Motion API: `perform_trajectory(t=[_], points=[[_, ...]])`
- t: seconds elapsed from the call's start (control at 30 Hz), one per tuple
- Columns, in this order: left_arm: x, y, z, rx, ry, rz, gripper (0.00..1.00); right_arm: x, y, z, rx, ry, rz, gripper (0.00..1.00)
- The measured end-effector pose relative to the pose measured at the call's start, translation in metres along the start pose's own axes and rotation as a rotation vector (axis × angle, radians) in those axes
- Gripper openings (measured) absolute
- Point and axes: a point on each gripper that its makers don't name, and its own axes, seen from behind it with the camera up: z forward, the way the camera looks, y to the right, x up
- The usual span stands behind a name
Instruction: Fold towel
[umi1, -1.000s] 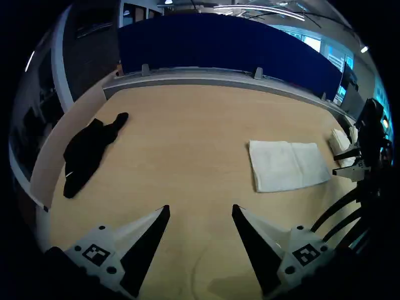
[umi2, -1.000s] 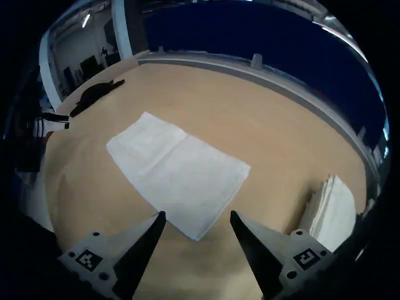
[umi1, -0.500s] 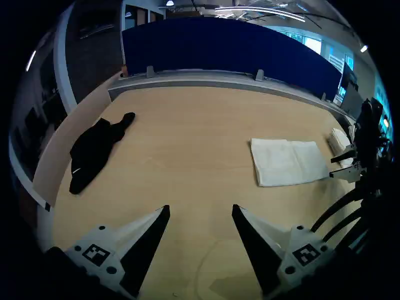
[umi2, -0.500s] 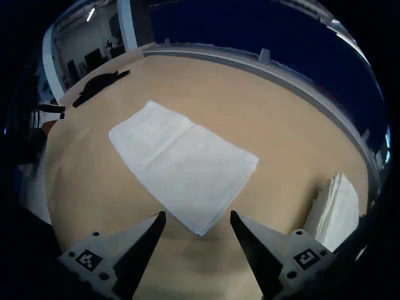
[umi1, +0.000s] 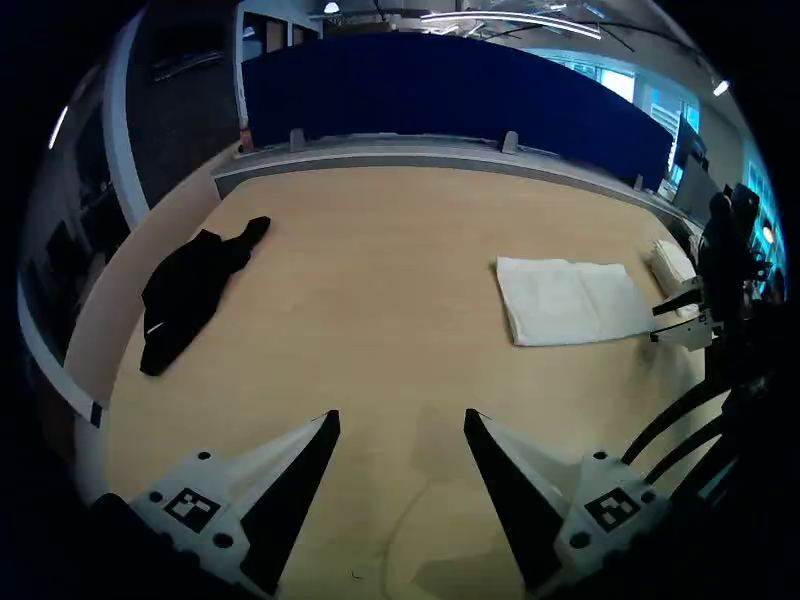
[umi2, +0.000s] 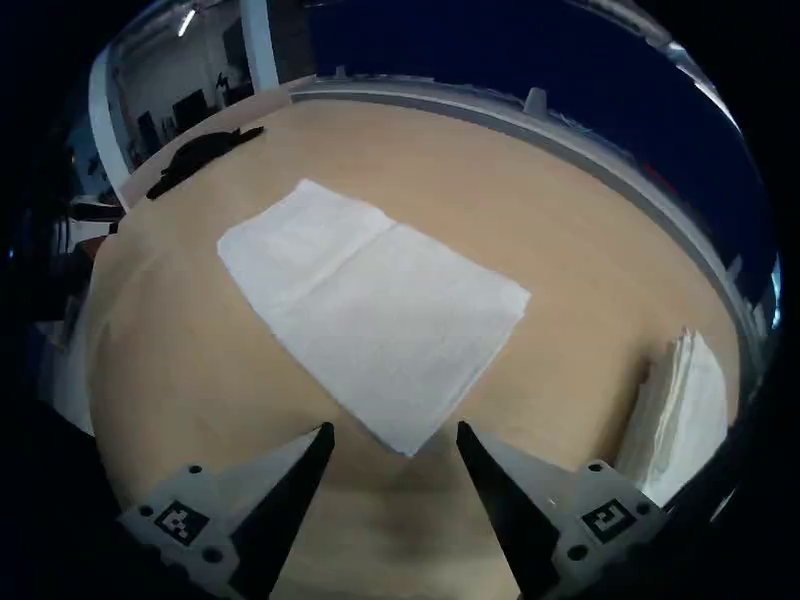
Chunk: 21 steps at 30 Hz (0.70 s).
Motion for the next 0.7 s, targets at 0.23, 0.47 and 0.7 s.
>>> perform_trajectory(t=[0.23,0.47,0.7], points=[[-0.005,0.0,0.0,-0.003,-0.008,0.012,0.92,-0.005,-0.001,0.002,0.006,-0.02,-0.003,0.59],[-0.007,0.001,-0.001,-0.009,-0.011,0.01,0.92,-0.007,0.005,0.002,-0.007,-0.019,0.019,0.26],[-0.006,0.001,-0.003,-0.012,-0.011,0.011,0.92,-0.009,0.009,0.001,-0.029,-0.019,0.019,0.27]])
